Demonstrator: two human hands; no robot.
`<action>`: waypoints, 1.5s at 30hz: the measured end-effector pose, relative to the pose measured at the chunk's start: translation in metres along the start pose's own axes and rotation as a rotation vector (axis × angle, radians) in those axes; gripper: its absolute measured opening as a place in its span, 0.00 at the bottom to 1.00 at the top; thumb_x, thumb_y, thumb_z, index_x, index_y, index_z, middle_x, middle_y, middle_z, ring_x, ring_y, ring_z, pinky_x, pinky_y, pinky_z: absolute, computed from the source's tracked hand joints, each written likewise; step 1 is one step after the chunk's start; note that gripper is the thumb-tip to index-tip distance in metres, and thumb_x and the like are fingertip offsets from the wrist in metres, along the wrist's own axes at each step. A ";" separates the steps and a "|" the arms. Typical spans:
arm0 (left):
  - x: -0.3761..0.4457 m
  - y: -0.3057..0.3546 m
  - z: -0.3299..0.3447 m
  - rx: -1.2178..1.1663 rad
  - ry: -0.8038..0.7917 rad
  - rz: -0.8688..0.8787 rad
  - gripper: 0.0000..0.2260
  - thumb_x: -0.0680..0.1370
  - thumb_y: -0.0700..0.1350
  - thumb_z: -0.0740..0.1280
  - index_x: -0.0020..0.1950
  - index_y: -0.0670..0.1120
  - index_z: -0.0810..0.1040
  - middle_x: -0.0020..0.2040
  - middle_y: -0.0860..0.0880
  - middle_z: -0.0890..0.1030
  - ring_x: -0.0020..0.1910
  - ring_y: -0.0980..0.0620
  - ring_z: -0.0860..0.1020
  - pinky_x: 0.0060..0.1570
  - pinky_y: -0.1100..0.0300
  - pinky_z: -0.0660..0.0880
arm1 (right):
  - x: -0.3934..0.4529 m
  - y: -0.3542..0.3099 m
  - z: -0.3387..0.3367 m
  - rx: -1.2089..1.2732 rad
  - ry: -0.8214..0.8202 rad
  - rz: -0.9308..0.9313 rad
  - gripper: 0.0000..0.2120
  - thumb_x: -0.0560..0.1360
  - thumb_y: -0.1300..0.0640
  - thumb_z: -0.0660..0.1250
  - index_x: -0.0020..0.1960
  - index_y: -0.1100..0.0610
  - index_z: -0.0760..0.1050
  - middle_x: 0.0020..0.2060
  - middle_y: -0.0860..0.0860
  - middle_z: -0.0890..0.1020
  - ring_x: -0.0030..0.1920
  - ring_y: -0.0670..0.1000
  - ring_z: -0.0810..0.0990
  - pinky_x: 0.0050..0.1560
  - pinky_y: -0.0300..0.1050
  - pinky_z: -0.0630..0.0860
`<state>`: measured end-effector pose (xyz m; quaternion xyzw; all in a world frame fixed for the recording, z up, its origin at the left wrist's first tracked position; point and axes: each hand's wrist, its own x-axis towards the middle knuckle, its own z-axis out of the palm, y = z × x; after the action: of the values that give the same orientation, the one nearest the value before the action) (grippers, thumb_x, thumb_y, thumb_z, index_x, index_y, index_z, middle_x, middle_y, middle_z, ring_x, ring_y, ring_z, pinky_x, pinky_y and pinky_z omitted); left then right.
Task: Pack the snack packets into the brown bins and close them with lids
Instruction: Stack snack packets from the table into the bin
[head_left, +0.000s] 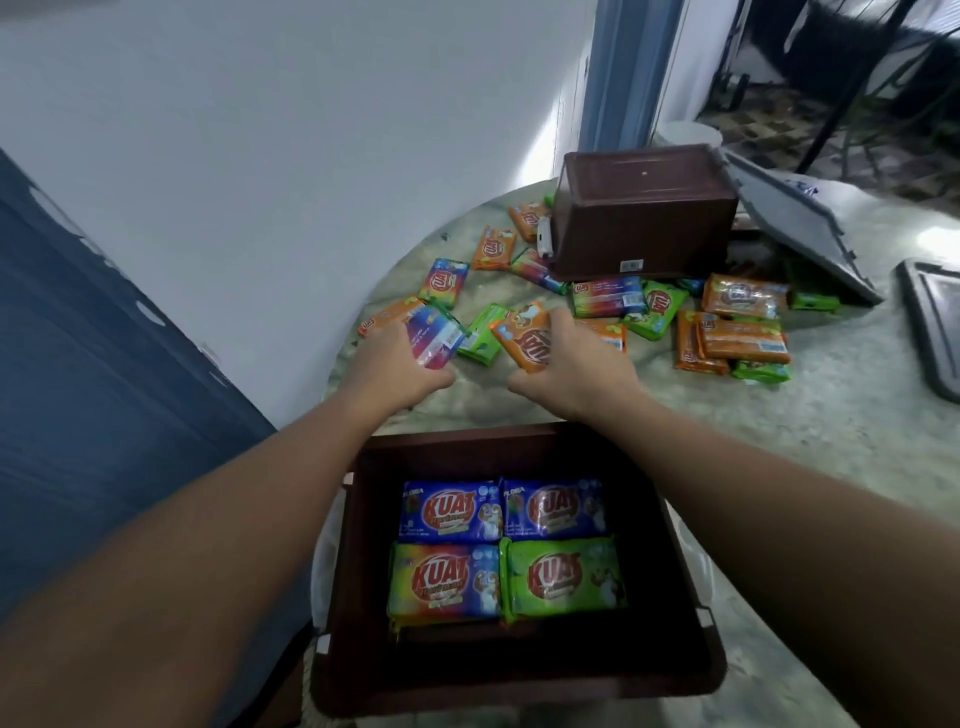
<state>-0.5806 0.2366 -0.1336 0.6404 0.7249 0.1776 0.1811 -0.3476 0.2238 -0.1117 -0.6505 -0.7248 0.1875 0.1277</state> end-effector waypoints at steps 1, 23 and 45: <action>-0.008 0.007 -0.007 0.010 0.043 0.038 0.23 0.60 0.61 0.76 0.49 0.52 0.76 0.42 0.52 0.80 0.37 0.53 0.79 0.31 0.59 0.71 | -0.009 -0.001 -0.003 0.019 0.026 -0.023 0.32 0.67 0.35 0.71 0.63 0.51 0.65 0.53 0.51 0.78 0.50 0.57 0.79 0.47 0.53 0.76; -0.175 -0.012 0.012 0.415 -0.077 0.535 0.30 0.73 0.64 0.66 0.70 0.52 0.69 0.58 0.53 0.73 0.54 0.52 0.72 0.56 0.54 0.72 | -0.114 0.048 0.007 -0.368 -0.112 -0.484 0.43 0.66 0.29 0.66 0.75 0.44 0.61 0.61 0.46 0.75 0.61 0.52 0.75 0.63 0.50 0.67; -0.165 -0.014 0.011 0.290 -0.011 0.360 0.21 0.85 0.60 0.54 0.75 0.58 0.73 0.55 0.57 0.79 0.55 0.54 0.73 0.55 0.54 0.70 | -0.110 0.046 0.011 -0.495 -0.163 -0.495 0.42 0.68 0.28 0.65 0.77 0.42 0.61 0.62 0.46 0.75 0.61 0.51 0.74 0.63 0.50 0.67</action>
<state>-0.5679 0.0714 -0.1444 0.7795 0.6162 0.0977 0.0564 -0.2979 0.1170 -0.1356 -0.4493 -0.8917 0.0211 -0.0505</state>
